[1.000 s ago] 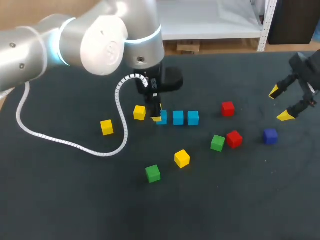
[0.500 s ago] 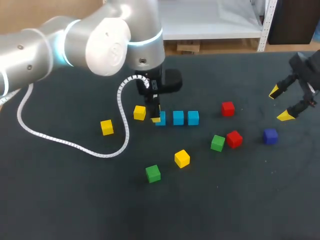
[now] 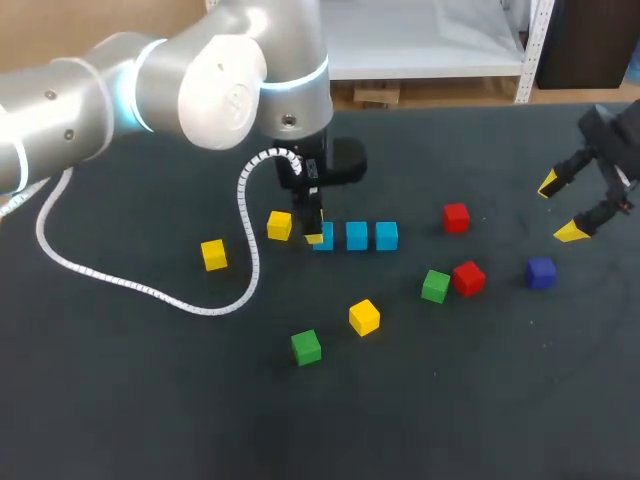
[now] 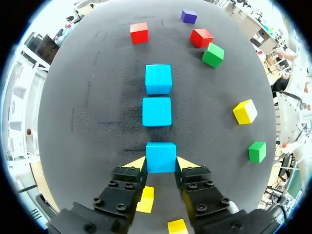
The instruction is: Place the blue cubes, place green cubes on the blue cubes, place the yellow cubes on the green cubes, then place the red cubes on the yellow cubes, and place purple cube on the red cubes.
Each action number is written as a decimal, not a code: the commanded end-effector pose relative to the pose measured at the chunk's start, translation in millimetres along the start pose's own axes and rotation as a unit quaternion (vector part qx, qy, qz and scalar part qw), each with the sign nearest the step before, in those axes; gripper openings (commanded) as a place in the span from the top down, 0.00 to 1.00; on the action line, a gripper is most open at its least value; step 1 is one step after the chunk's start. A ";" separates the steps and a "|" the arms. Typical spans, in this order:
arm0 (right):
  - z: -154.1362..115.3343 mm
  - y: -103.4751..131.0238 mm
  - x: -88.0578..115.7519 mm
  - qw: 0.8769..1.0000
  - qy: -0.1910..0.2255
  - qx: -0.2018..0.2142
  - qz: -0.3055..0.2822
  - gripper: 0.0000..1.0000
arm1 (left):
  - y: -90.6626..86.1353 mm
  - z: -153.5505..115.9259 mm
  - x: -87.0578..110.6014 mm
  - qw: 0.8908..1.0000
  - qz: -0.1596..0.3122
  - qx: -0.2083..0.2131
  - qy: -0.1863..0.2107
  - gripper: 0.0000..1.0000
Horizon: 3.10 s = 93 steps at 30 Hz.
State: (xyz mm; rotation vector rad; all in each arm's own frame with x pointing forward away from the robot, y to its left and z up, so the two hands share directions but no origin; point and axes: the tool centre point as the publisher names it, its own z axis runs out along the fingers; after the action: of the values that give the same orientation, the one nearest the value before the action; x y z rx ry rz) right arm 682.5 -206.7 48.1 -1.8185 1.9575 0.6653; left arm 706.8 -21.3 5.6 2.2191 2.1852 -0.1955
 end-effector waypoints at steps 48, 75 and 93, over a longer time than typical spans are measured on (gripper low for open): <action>0.3 -0.4 0.1 1.000 -0.001 0.000 0.000 0.00 | 5.9 1.4 -4.4 1.000 -0.004 0.014 -0.006 1.00; 0.3 -0.4 0.1 1.000 -0.001 0.000 0.000 0.00 | 3.7 3.2 -4.9 1.000 -0.005 0.015 -0.005 0.97; 0.3 -0.4 0.1 1.000 -0.001 0.000 0.000 0.00 | 5.5 2.1 -1.7 1.000 -0.010 0.018 -0.003 0.38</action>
State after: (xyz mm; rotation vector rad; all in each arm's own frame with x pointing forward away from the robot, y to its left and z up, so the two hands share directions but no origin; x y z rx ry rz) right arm 682.5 -206.7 48.1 -1.8185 1.9574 0.6653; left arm 708.9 -23.4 2.2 2.2082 2.2126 -0.2398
